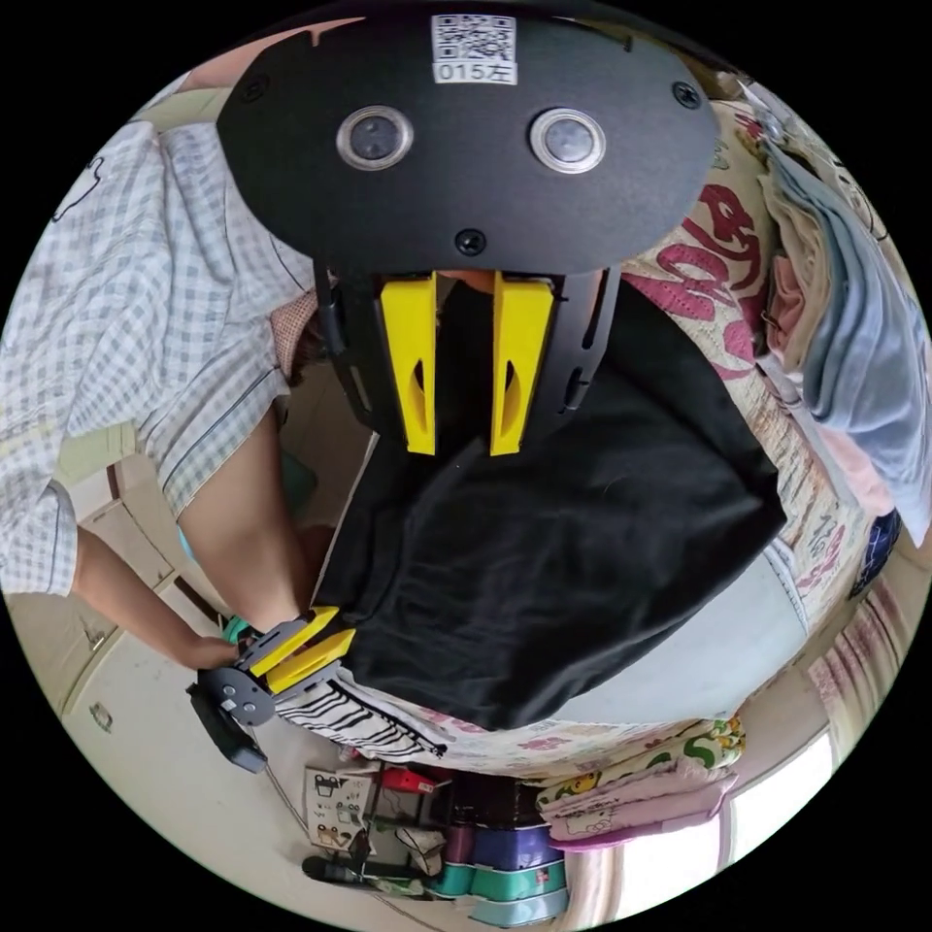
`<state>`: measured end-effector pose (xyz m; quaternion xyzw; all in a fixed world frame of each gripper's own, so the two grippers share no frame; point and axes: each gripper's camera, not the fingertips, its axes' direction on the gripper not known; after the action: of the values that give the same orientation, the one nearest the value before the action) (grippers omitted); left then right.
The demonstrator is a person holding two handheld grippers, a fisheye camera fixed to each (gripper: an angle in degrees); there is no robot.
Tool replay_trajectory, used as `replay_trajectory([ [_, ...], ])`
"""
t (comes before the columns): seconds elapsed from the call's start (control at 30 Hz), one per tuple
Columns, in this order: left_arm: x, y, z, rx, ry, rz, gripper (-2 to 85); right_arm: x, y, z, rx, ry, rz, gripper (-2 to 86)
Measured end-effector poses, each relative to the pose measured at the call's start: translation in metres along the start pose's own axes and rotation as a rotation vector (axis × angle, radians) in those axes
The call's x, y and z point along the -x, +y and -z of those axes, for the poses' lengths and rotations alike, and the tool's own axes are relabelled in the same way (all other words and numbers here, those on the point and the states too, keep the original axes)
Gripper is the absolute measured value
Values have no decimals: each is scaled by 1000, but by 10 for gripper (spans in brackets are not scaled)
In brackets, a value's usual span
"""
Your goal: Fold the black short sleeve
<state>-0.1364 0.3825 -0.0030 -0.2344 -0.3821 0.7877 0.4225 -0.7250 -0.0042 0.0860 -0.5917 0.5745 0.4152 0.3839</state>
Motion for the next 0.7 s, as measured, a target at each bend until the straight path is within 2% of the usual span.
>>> replay_trajectory([
  [0.23, 13, -8, -8, 60, 18, -21, 21, 1, -22, 2, 7, -36, 2, 46],
  [0.47, 76, -27, 31, -50, 154, 55, 9, -38, -73, 43, -89, -117, -81, 35],
  [0.53, 110, -53, 56, -92, 114, 68, 9, -69, -117, 70, -132, -73, -101, 32],
  [0.63, 184, -129, 112, -228, -123, 173, 14, -139, -237, 127, -213, 127, -207, 29],
  [0.7, 235, -170, 161, -461, -266, 419, 32, -183, -321, 171, -369, 299, -387, 32],
])
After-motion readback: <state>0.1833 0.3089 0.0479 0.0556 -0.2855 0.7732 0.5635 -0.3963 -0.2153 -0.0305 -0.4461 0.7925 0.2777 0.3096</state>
